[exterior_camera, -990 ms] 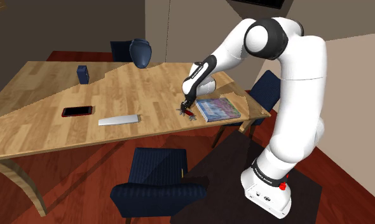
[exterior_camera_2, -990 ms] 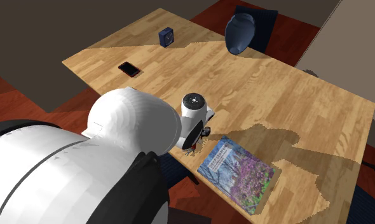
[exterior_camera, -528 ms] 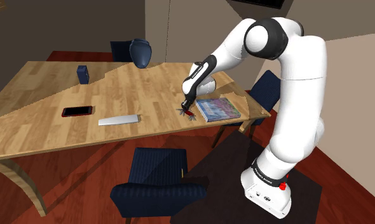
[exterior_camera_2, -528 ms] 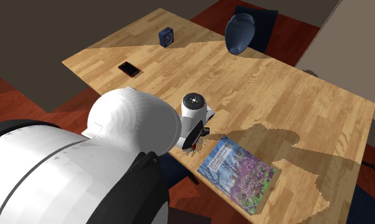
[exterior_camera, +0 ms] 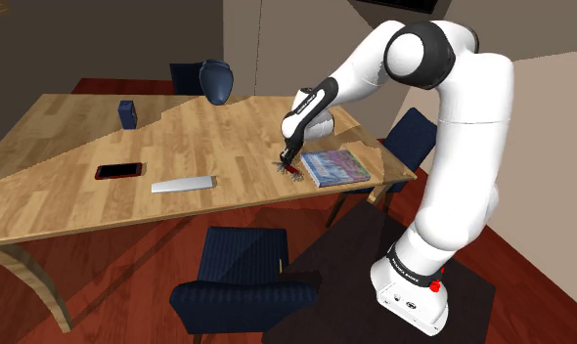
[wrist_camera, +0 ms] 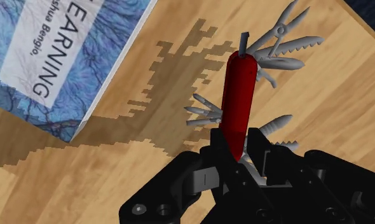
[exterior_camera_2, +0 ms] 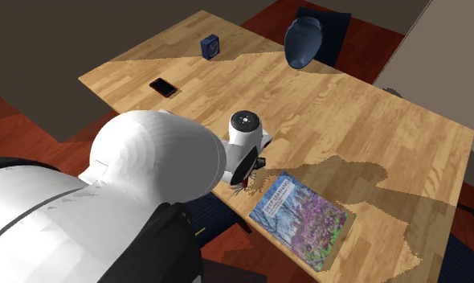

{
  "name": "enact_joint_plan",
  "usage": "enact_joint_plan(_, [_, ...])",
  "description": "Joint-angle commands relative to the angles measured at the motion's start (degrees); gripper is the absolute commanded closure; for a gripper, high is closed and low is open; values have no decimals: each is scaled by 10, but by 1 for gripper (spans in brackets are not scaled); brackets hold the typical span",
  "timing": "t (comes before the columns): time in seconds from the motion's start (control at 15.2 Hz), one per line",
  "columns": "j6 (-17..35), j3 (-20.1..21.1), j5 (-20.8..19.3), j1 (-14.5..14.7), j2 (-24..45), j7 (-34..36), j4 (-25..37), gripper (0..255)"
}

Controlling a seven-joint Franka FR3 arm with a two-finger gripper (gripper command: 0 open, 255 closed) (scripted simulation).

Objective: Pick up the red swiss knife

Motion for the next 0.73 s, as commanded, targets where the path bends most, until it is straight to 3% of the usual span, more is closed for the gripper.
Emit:
enact_joint_plan(0.0, [-12, -2, -3, 2, -15, 2, -4, 255])
enact_joint_plan(0.66, [-64, -11, -15, 8, -69, 11, -5, 255])
